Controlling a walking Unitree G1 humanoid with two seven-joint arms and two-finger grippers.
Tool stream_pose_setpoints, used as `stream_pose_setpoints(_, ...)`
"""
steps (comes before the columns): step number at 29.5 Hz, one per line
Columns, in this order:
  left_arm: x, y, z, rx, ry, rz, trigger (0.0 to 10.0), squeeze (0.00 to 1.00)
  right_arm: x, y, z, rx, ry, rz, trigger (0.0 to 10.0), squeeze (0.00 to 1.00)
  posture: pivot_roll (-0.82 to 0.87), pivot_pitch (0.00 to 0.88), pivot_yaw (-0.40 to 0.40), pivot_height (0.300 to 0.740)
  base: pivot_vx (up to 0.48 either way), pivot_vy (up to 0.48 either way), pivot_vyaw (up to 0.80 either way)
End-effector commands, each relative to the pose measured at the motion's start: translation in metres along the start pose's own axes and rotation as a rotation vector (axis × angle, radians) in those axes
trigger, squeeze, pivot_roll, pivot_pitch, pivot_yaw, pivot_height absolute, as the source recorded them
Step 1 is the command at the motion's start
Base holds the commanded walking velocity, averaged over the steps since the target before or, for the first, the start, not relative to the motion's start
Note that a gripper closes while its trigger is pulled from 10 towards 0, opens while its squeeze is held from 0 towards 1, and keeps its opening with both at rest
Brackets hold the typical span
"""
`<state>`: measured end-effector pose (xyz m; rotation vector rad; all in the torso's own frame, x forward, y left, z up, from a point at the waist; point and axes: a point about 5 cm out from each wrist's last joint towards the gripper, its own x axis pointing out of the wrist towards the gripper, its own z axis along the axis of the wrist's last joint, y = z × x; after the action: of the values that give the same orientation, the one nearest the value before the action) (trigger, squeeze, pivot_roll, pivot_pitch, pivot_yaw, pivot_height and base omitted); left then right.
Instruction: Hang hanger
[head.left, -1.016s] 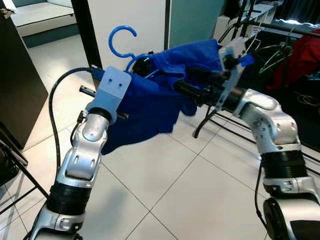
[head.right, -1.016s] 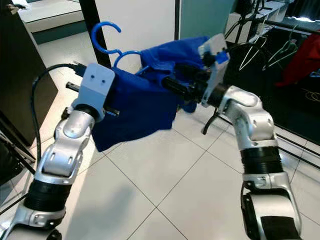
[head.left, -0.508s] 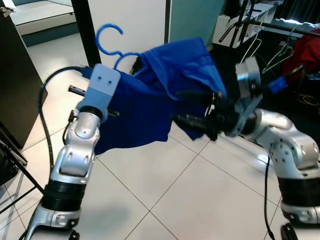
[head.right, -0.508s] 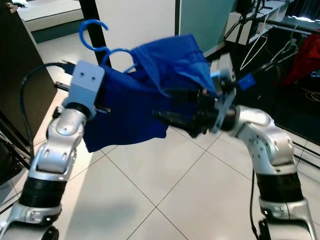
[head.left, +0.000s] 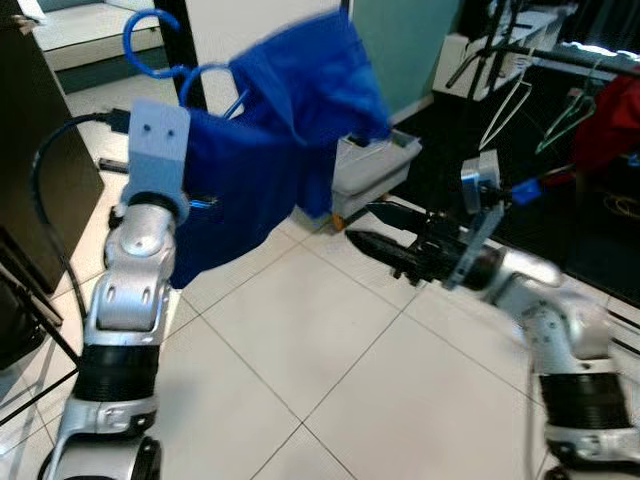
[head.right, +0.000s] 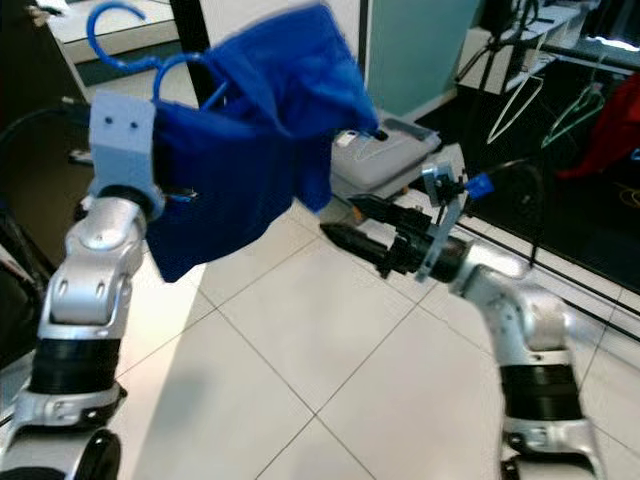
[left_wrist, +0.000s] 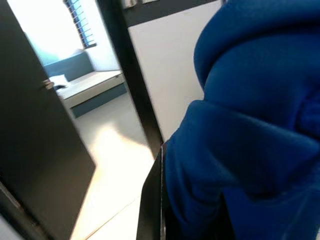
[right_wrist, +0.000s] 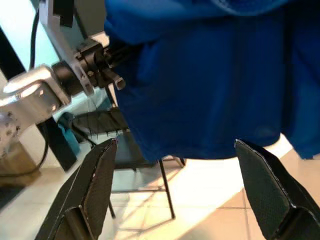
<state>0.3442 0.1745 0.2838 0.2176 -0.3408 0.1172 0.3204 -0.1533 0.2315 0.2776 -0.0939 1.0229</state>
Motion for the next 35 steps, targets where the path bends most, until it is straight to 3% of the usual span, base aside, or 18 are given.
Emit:
stream_pose_setpoints(1, 0.0, -0.006, 0.003, -0.042, -0.02, -0.033, 10.0, 0.0, -0.003, -0.002, -0.001, 0.051, -0.052, -0.015, 10.0, 0.0, -0.01, 0.074, 0.008, 0.74, 0.0, 0.0, 0.0)
stream_pose_setpoints(5, -0.002, -0.025, 0.017, -0.195, -0.087, -0.178, 10.0, 0.0, 0.002, 0.0, -0.006, 0.191, -0.195, 0.012, 10.0, 0.0, 0.01, 0.068, 0.01, 0.74, 0.0, 0.0, 0.0)
stream_pose_setpoints(7, -0.002, -0.027, 0.022, -0.208, -0.109, -0.206, 10.0, 0.0, 0.003, 0.0, -0.005, 0.218, -0.239, 0.024, 10.0, 0.0, 0.01, 0.066, 0.009, 0.74, 0.0, 0.0, 0.0)
stream_pose_setpoints(11, 0.002, -0.021, 0.029, -0.233, -0.138, -0.211, 10.0, 0.0, 0.0, -0.001, 0.002, 0.262, -0.337, 0.057, 10.0, 0.0, 0.01, 0.063, 0.007, 0.74, 0.0, 0.0, 0.0)
stream_pose_setpoints(14, 0.007, -0.008, 0.035, -0.269, -0.166, -0.211, 10.0, 0.0, -0.008, -0.006, 0.007, 0.291, -0.418, 0.061, 10.0, 0.0, 0.01, 0.063, 0.005, 0.74, 0.0, 0.0, 0.0)
stream_pose_setpoints(16, 0.007, -0.008, 0.035, -0.269, -0.166, -0.211, 10.0, 0.0, -0.008, -0.006, 0.007, 0.291, -0.418, 0.061, 10.0, 0.0, 0.01, 0.063, 0.005, 0.74, 0.0, 0.0, 0.0)
stream_pose_setpoints(18, 0.01, 0.004, 0.041, -0.273, -0.194, -0.229, 10.0, 0.0, -0.018, -0.011, 0.009, 0.294, -0.463, 0.036, 10.0, 0.0, 0.01, 0.073, 0.008, 0.74, 0.0, 0.0, 0.0)
stream_pose_setpoints(23, 0.01, 0.013, 0.043, -0.255, -0.202, -0.269, 10.0, 0.0, -0.027, -0.013, 0.013, 0.281, -0.489, 0.022, 10.0, 0.0, 0.01, 0.077, 0.011, 0.74, 0.0, 0.0, 0.0)
stream_pose_setpoints(35, 0.0, -0.002, 0.042, -0.274, -0.184, -0.434, 10.0, 0.0, -0.026, -0.013, 0.022, 0.238, -0.475, 0.023, 10.0, 0.0, 0.01, 0.079, 0.008, 0.74, 0.0, 0.0, 0.0)
